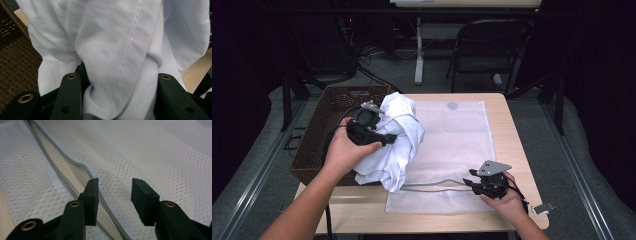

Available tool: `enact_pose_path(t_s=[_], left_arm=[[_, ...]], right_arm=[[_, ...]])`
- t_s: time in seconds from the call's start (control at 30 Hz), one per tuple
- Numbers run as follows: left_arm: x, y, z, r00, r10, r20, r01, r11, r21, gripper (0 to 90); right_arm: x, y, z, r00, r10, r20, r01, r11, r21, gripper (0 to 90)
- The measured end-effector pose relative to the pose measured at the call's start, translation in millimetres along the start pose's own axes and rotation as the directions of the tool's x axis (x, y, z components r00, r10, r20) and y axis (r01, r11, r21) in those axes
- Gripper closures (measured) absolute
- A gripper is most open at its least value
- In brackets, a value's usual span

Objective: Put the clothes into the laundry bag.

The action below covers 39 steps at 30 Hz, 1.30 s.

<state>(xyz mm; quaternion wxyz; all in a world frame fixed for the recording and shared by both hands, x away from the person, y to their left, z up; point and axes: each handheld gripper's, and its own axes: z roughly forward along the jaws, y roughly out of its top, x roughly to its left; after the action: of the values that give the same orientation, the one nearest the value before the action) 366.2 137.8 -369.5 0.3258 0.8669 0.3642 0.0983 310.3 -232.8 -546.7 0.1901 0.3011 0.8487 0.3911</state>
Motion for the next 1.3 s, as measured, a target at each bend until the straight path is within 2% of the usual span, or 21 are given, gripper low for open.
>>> enact_pose_path(t_s=[0.13, 0.27, 0.4, 0.5, 0.57, 0.67, 0.83, 0.9, 1.07, 1.17, 1.3], left_arm=[[-7.0, -4.0, 1.9, 0.9996, 0.013, 0.025, -0.013, 0.9999, 0.001, 59.0], [-13.0, -6.1, 3.1, 0.9995, 0.02, 0.025, -0.019, 0.9997, -0.014, 59.0], [-16.7, -8.2, 4.1, 0.9988, 0.021, 0.045, -0.02, 0.9993, -0.031, 58.9], [-20.8, -10.0, 5.1, 0.9987, 0.024, 0.045, -0.022, 0.999, -0.038, 59.0], [-23.0, -11.5, 6.1, 0.9984, 0.032, 0.046, -0.03, 0.9987, -0.04, 59.0], [-24.8, -14.1, 9.1, 0.9974, 0.03, 0.065, -0.027, 0.9985, -0.047, 59.0], [-27.2, -16.8, 13.9, 0.9974, 0.025, 0.068, -0.021, 0.9984, -0.052, 58.9], [-28.8, -18.1, 15.8, 0.9969, 0.033, 0.072, -0.03, 0.9986, -0.043, 59.0], [-32.9, -22.2, 18.6, 0.9947, 0.039, 0.095, -0.035, 0.9983, -0.047, 58.9], [-36.3, -23.7, 18.8, 0.995, 0.047, 0.089, -0.042, 0.9974, -0.059, 58.8], [-43.3, -27.3, 21.9, 0.9917, 0.046, 0.12, -0.036, 0.9958, -0.084, 58.8]], right_arm=[[0.1, 4.0, -0.7, 0.9997, 0.011, -0.024, -0.011, 1.0, -0.006, 58.3], [0.1, 12.0, -1.8, 0.9987, 0.001, -0.051, -0.002, 1.0, -0.007, 60.1], [0.8, 19.9, 5.1, 0.9959, 0.008, -0.09, -0.009, 1.0, -0.008, 60.3], [2.1, 27.2, 11.5, 0.9955, -0.005, -0.094, 0.006, 1.0, 0.003, 59.8], [2.2, 31.5, 15.3, 0.9949, -0.011, -0.101, 0.01, 1.0, -0.01, 55.1], [2.4, 36.5, 20.9, 0.9954, -0.023, -0.092, 0.022, 1.0, -0.019, 53.6], [0.5, 38.6, 28.0, 0.9943, 0.02, -0.105, -0.025, 0.999, -0.043, 53.3], [0.2, 38.6, 29.9, 0.995, 0.025, -0.097, -0.029, 0.999, -0.041, 54.0], [5.1, 32.3, 34.1, 0.9965, -0.018, -0.081, 0.017, 1.0, -0.016, 60.9], [9.3, 28.1, 37.4, 0.9957, -0.045, -0.08, 0.045, 0.999, 0.001, 62.0], [13.4, 26.5, 39.3, 0.9947, -0.067, -0.078, 0.069, 0.998, 0.013, 62.5]])
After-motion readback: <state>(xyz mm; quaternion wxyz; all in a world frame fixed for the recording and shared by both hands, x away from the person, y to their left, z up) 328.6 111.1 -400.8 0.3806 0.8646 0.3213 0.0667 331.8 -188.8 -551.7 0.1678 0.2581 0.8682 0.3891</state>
